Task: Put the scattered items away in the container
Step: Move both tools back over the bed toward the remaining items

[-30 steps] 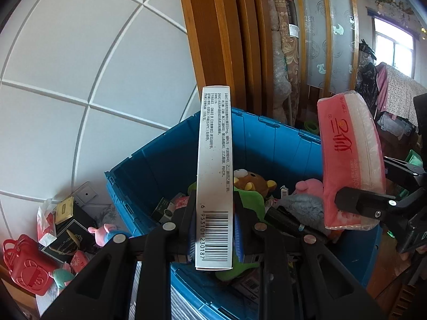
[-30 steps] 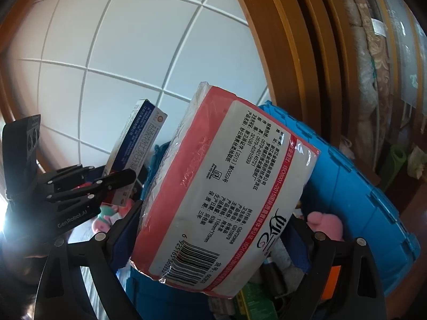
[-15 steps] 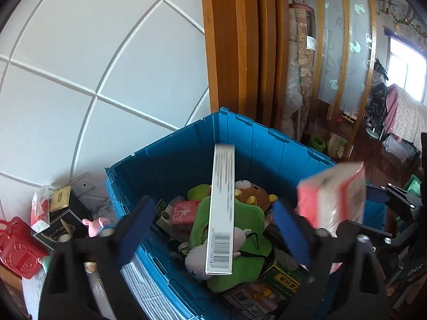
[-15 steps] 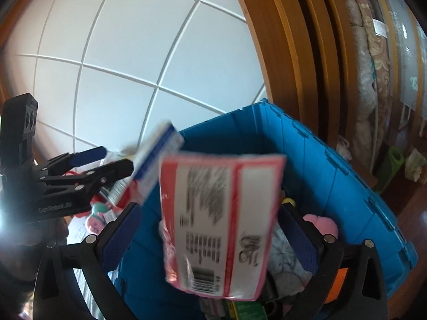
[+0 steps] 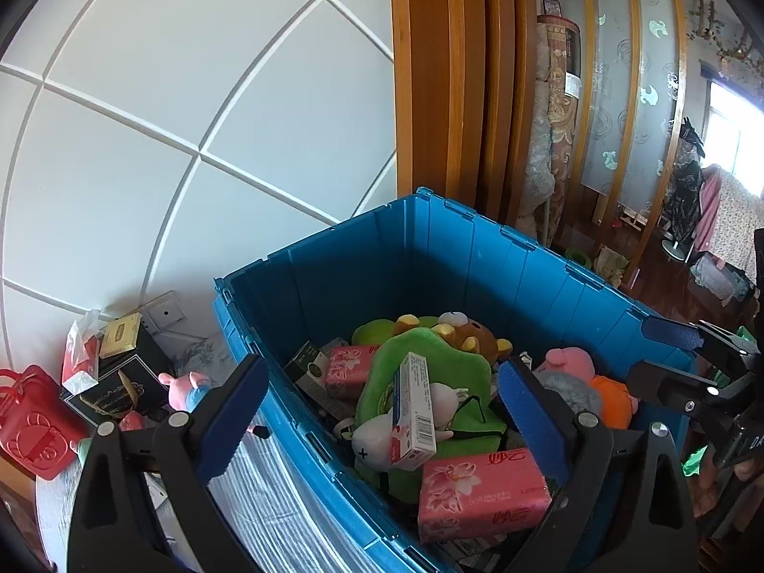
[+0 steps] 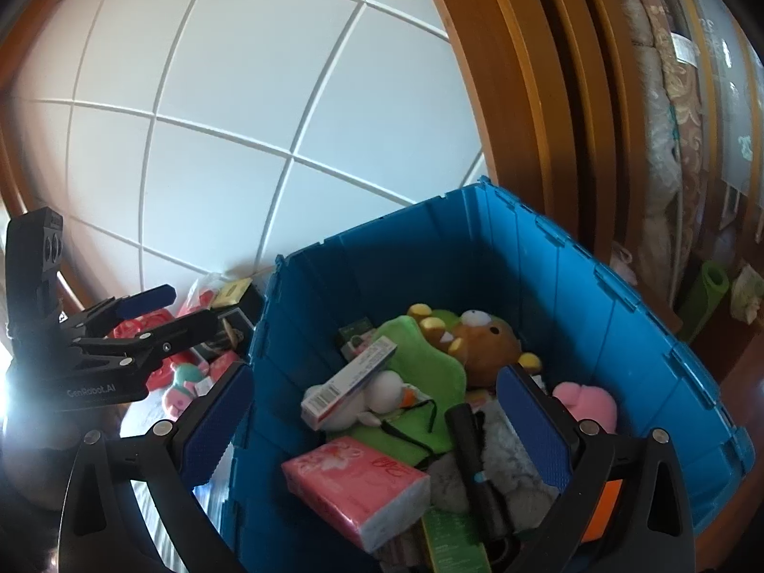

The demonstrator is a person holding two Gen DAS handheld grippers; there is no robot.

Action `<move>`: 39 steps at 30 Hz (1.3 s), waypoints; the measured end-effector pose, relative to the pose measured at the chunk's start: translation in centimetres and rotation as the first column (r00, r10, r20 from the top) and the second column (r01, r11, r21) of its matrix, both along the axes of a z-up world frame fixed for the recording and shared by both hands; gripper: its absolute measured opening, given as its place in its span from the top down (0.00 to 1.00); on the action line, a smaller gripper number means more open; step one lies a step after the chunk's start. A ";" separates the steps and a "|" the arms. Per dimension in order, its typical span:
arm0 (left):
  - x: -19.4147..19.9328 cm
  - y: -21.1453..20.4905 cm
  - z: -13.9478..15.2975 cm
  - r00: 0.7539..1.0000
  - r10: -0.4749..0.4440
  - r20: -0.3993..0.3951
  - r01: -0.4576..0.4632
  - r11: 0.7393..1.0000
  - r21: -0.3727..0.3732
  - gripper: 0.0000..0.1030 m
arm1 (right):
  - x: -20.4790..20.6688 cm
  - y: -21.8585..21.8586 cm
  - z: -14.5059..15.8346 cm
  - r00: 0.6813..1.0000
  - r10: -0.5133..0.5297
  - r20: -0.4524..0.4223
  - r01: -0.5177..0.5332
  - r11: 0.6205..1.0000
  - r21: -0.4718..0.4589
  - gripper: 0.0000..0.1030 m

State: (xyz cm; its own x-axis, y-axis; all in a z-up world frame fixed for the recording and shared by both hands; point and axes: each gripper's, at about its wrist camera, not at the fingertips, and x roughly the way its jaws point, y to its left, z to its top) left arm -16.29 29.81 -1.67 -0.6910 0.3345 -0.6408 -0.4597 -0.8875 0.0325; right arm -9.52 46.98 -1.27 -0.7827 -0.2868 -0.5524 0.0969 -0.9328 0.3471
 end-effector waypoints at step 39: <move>4.1 -26.5 -4.0 0.972 0.226 0.069 -0.229 0.972 0.044 0.05 | 0.3 -23.3 -0.1 0.978 0.201 0.058 -0.206 0.973 0.107 0.00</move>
